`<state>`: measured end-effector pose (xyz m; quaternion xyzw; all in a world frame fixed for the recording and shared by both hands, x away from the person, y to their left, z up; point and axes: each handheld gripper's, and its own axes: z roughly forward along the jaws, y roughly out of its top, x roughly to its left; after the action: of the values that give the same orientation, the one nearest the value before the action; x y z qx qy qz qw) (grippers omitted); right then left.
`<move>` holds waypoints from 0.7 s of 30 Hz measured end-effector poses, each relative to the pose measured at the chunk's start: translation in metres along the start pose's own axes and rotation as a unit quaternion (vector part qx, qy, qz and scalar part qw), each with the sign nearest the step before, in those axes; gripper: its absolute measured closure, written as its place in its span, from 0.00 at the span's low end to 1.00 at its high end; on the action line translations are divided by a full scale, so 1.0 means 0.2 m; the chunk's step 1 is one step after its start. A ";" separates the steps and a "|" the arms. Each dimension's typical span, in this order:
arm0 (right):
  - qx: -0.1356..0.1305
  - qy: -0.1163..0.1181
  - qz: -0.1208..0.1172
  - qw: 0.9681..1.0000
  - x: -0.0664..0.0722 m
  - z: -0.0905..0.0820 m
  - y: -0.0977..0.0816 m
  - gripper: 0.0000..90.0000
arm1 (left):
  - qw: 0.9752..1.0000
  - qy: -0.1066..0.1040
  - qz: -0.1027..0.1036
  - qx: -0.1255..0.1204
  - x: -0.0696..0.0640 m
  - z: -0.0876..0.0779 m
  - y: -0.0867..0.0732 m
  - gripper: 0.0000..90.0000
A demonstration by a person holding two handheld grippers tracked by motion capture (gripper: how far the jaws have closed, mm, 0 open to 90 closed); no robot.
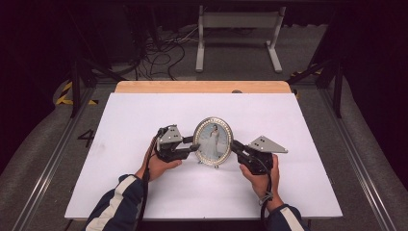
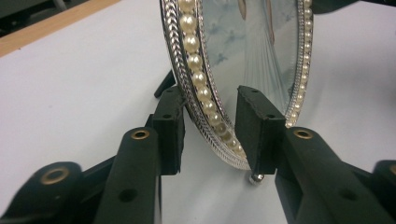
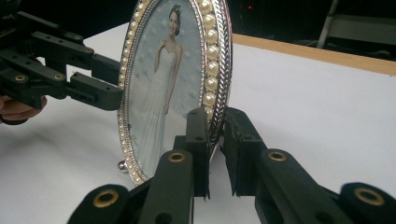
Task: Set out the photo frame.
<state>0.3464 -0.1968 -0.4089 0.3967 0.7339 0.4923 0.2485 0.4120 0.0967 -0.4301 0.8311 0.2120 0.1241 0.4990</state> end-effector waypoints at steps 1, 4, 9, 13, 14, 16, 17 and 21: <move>0.001 0.002 -0.001 1.000 0.00 0.00 0.00 0.90 | 1.000 0.002 0.000 -0.002 0.00 0.00 0.00 0.67; 0.005 0.001 -0.003 1.000 0.01 0.01 -0.01 0.88 | 1.000 0.009 -0.006 -0.009 0.01 -0.01 0.00 0.67; -0.001 0.000 0.002 1.000 0.02 0.00 -0.04 0.84 | 1.000 0.016 -0.021 -0.016 0.02 -0.01 0.01 0.60; 0.008 -0.004 0.000 1.000 0.05 0.01 -0.06 0.83 | 1.000 0.010 -0.016 -0.016 0.01 -0.01 0.01 0.62; 0.008 -0.006 0.001 1.000 0.05 0.01 -0.06 0.83 | 1.000 0.007 -0.011 -0.017 0.01 -0.01 0.01 0.66; 0.014 -0.008 0.002 1.000 0.05 0.02 -0.06 0.83 | 1.000 0.008 -0.003 -0.010 0.00 0.00 0.01 0.69; 0.014 -0.008 0.002 1.000 0.05 0.02 -0.06 0.83 | 1.000 0.008 -0.003 -0.010 0.00 0.00 0.01 0.69; 0.016 -0.005 0.001 1.000 0.05 0.04 -0.07 0.81 | 1.000 0.011 -0.007 -0.007 0.00 0.00 0.01 0.74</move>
<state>0.3414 -0.1871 -0.4246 0.4040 0.7401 0.4786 0.2450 0.4119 0.0964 -0.4276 0.8246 0.2225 0.1313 0.5033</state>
